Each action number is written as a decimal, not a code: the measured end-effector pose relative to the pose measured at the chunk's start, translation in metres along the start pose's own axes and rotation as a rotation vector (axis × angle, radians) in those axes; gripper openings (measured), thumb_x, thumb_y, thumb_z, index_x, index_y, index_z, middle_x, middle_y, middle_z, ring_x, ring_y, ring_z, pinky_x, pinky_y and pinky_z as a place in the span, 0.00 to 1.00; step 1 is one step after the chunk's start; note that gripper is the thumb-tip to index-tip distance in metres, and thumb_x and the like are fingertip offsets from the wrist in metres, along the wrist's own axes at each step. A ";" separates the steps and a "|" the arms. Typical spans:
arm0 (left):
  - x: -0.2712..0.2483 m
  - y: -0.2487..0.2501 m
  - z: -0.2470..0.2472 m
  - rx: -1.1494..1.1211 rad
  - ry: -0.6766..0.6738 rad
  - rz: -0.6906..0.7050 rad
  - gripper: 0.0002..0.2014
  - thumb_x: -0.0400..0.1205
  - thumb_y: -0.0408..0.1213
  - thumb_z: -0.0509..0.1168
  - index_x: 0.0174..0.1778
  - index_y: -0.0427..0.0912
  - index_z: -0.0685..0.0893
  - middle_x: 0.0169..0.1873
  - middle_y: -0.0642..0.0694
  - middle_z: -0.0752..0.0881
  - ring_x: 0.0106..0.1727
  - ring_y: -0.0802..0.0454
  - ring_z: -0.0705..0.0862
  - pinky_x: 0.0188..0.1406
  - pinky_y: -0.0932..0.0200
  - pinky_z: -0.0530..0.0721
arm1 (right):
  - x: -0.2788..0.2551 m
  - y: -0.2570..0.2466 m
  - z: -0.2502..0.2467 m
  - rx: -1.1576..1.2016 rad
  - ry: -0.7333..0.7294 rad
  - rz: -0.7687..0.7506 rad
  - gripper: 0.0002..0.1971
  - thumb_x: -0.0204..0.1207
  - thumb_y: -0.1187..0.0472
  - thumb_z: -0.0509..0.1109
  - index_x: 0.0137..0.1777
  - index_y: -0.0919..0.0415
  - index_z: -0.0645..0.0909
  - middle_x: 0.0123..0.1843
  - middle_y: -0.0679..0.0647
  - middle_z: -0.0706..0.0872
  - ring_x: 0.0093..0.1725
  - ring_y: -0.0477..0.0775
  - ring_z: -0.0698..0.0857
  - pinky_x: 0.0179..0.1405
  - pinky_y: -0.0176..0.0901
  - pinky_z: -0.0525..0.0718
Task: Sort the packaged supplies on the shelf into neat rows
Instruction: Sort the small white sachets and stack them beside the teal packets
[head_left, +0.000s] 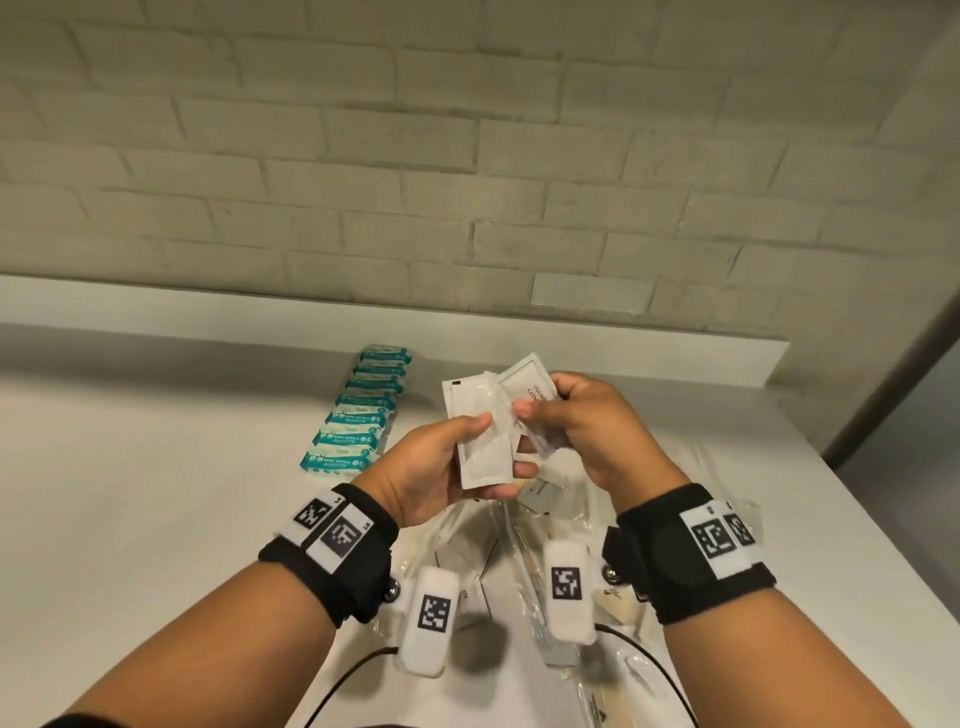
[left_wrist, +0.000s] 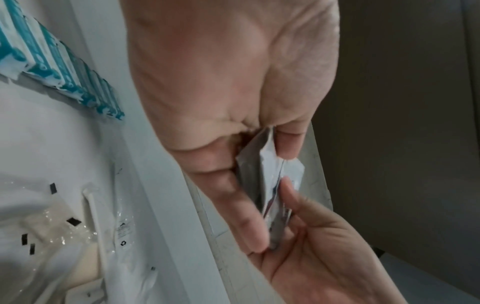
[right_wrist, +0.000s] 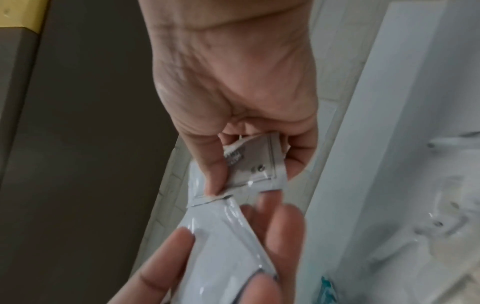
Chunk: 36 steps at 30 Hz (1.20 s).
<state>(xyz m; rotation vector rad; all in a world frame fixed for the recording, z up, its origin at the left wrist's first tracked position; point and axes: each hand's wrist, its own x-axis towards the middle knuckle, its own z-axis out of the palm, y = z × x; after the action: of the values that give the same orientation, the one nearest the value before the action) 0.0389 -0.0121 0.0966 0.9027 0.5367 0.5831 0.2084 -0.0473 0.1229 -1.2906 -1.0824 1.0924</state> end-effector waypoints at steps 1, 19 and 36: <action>0.001 0.000 0.000 -0.012 0.020 0.011 0.17 0.88 0.40 0.51 0.67 0.38 0.77 0.59 0.30 0.86 0.53 0.33 0.88 0.42 0.49 0.90 | 0.002 -0.001 -0.002 -0.007 0.047 -0.070 0.06 0.71 0.72 0.75 0.45 0.62 0.87 0.39 0.59 0.88 0.37 0.56 0.85 0.40 0.46 0.84; 0.014 -0.010 -0.008 -0.010 0.284 0.275 0.15 0.80 0.20 0.64 0.54 0.44 0.84 0.47 0.44 0.91 0.49 0.46 0.90 0.44 0.56 0.89 | -0.012 0.006 -0.029 -0.165 0.136 -0.125 0.05 0.82 0.61 0.66 0.53 0.51 0.80 0.51 0.53 0.89 0.48 0.52 0.88 0.40 0.43 0.88; 0.003 -0.007 -0.009 0.267 0.297 0.200 0.08 0.81 0.37 0.68 0.54 0.40 0.85 0.44 0.41 0.90 0.32 0.51 0.87 0.20 0.65 0.80 | -0.003 0.006 -0.006 0.165 0.028 0.124 0.18 0.70 0.74 0.74 0.61 0.69 0.83 0.52 0.64 0.91 0.49 0.62 0.91 0.48 0.51 0.89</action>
<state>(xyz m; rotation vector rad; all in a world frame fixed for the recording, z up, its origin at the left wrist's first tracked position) 0.0363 -0.0086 0.0851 1.1383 0.8116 0.8486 0.2136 -0.0518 0.1174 -1.2500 -0.8820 1.2264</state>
